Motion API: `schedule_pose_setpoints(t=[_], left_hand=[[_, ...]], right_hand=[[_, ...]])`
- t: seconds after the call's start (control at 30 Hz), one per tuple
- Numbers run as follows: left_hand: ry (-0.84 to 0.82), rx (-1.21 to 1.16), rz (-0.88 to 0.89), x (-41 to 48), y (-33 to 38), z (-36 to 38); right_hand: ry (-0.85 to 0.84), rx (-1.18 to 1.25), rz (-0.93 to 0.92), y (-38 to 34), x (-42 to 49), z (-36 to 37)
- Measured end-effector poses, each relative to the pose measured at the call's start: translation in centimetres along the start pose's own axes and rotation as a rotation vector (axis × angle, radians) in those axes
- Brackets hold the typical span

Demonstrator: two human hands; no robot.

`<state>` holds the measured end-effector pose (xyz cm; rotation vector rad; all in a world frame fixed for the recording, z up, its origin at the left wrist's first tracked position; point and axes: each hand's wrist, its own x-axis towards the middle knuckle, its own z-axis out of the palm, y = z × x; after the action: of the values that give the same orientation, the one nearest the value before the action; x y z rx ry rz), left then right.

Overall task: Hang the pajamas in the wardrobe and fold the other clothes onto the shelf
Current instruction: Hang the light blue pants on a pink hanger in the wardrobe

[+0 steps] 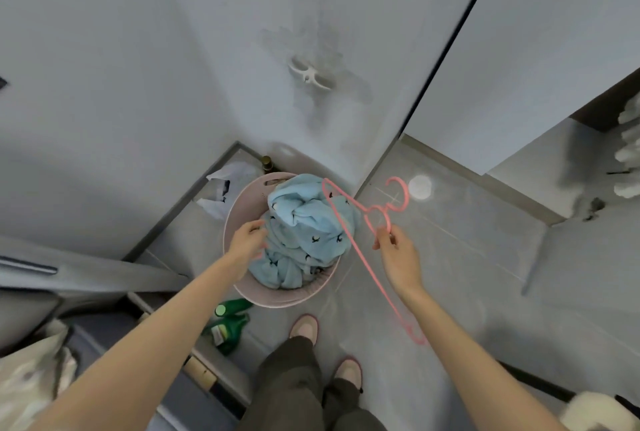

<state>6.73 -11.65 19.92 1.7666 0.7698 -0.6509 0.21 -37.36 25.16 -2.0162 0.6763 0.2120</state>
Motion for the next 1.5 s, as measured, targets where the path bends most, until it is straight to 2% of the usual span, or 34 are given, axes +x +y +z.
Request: schedule_pose_setpoints(t=[0.17,0.37,0.53,0.67,0.83,1.03,1.23,1.5], left_hand=[[-0.068,-0.265,-0.191,8.3,-3.6,3.0],[-0.09,-0.353,-0.224,17.4,-6.7,7.8],[-0.143,-0.424,-0.154,22.3,-8.1,10.3],[0.021,-0.333,0.002,23.2,-8.3,10.7],[0.073,-0.178,0.259,18.1,-5.5,8.3],[-0.094,-0.045,0.464,8.1,1.3,4.5],[-0.182,0.088,0.57,-3.8,9.2,1.3],[-0.319,0.094,0.749,-19.9,21.6,0.0]], right_hand=[[-0.009,0.01,-0.096,3.9,4.3,3.7],[-0.021,0.027,-0.215,7.6,8.0,6.3],[-0.056,0.046,-0.258,9.4,10.0,8.1],[-0.069,0.075,-0.224,10.2,9.8,8.7],[-0.064,0.094,-0.178,9.1,7.4,7.3],[0.011,0.042,-0.183,4.2,3.6,2.4],[0.073,-0.05,-0.168,-1.5,-2.5,-5.1],[0.179,0.146,-0.254,-8.5,-10.2,-15.6]])
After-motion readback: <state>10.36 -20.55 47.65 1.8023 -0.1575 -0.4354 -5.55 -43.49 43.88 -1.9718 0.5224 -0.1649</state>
